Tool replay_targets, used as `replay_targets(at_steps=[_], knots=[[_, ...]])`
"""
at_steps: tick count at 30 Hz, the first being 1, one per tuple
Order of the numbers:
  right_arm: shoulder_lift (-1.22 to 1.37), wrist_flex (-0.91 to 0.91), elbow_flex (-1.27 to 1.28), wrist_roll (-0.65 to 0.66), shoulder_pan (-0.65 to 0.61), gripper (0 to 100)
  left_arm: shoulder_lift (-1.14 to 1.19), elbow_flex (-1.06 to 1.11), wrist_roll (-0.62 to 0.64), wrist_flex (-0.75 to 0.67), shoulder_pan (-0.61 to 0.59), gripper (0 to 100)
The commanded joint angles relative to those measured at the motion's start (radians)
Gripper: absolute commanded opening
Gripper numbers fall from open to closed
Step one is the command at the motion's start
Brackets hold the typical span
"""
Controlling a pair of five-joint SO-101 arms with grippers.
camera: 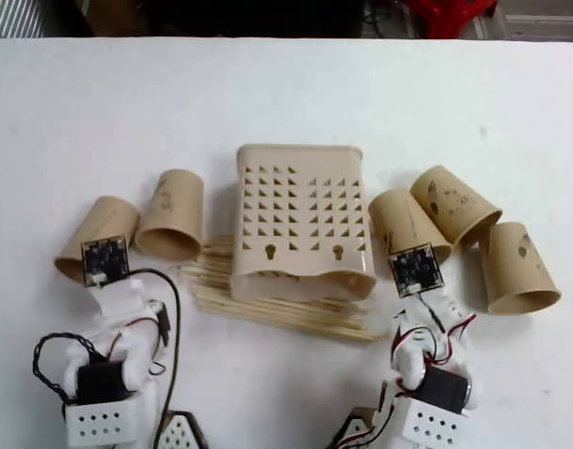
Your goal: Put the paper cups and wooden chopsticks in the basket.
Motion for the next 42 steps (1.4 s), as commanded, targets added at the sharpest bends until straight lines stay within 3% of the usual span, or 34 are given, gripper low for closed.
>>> replay_targets(at_steps=[1,31,39,42], knots=[[-0.008,0.007,0.009,0.011,-0.005,7.3,-0.010,-0.002,0.009,0.003,-0.008,8],[-0.008,0.007,0.009,0.012,-0.010,7.3,-0.010,-0.002,0.009,0.003,-0.008,8],[-0.008,-0.206,-0.020,0.014,-0.051,7.4,-0.010,-0.002,0.009,0.003,-0.008,8],[-0.008,-0.203,-0.123,0.008,-0.111,7.4,-0.010,-0.002,0.009,0.003,-0.008,8]])
